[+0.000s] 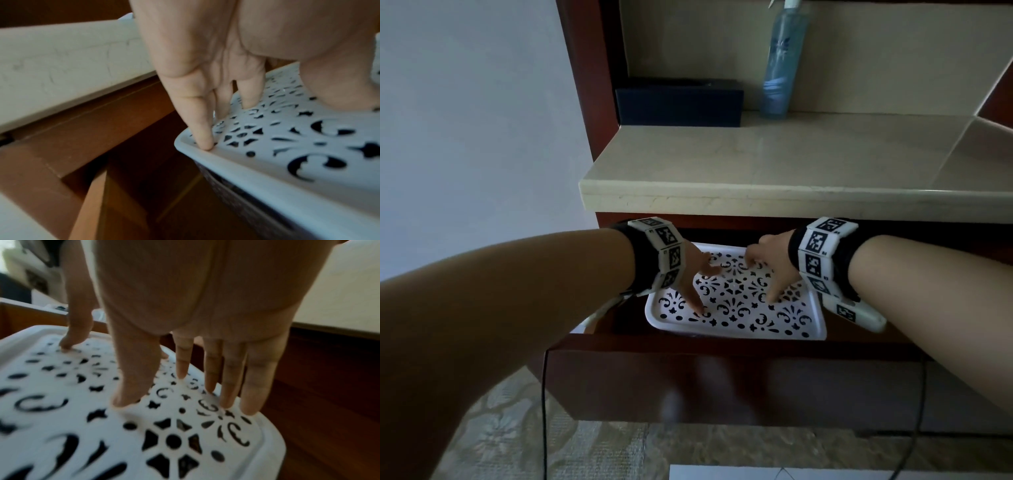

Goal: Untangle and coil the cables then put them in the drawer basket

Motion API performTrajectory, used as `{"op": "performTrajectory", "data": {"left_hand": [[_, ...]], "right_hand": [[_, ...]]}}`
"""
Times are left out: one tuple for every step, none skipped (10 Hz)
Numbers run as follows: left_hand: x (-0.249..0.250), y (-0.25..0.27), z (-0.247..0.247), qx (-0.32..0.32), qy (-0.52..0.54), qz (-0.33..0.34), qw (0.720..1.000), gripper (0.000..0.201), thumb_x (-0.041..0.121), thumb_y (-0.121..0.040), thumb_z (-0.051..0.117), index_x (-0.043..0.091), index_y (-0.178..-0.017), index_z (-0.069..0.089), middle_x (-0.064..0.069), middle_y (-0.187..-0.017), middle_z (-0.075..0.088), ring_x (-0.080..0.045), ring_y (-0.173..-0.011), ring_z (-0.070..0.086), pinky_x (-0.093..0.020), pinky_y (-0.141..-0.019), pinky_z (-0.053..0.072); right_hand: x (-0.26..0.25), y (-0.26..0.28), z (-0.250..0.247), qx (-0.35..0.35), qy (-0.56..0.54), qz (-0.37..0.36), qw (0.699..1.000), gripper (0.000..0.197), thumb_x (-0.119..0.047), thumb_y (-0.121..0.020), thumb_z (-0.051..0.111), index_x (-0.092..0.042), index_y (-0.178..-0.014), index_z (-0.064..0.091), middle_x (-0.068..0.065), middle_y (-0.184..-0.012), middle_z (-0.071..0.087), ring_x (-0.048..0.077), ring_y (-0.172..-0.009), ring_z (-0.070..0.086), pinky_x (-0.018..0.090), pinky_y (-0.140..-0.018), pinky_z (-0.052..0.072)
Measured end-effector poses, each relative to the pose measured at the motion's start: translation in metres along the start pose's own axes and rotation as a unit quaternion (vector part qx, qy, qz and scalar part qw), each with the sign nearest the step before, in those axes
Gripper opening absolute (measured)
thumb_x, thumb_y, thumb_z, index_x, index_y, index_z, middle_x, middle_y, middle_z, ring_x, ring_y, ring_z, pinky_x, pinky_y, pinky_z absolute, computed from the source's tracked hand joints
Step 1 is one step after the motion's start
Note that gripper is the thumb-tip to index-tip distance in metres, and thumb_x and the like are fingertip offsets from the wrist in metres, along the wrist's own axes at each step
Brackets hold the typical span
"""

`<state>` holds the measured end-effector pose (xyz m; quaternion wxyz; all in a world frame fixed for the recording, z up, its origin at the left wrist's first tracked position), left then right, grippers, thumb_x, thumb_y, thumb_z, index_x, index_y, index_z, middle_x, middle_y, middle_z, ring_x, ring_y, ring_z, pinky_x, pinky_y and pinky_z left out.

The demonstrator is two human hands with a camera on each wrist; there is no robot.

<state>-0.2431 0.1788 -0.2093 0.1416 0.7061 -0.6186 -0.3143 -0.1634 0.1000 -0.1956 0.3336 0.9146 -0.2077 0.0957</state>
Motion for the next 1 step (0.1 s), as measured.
{"op": "performTrajectory", "data": {"left_hand": [[0.0004, 0.0018, -0.0078, 0.015, 0.028, -0.010, 0.999, 0.070, 0.055, -0.093, 0.043, 0.028, -0.151, 0.014, 0.002, -0.157, 0.022, -0.020, -0.142, 0.025, -0.037, -0.115, 0.019]], "right_hand": [[0.0143, 0.0123, -0.0077, 0.043, -0.079, 0.017, 0.996, 0.056, -0.047, -0.087, 0.057, -0.020, -0.133, 0.040, 0.002, -0.126, 0.051, 0.019, -0.106, 0.054, 0.032, -0.089, 0.047]]}}
Point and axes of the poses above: each hand's wrist, its own y-axis away from the middle knuckle, its own z-axis out of the palm, x = y × z, the point moved 8 cm from there along -y, towards the middle knuckle
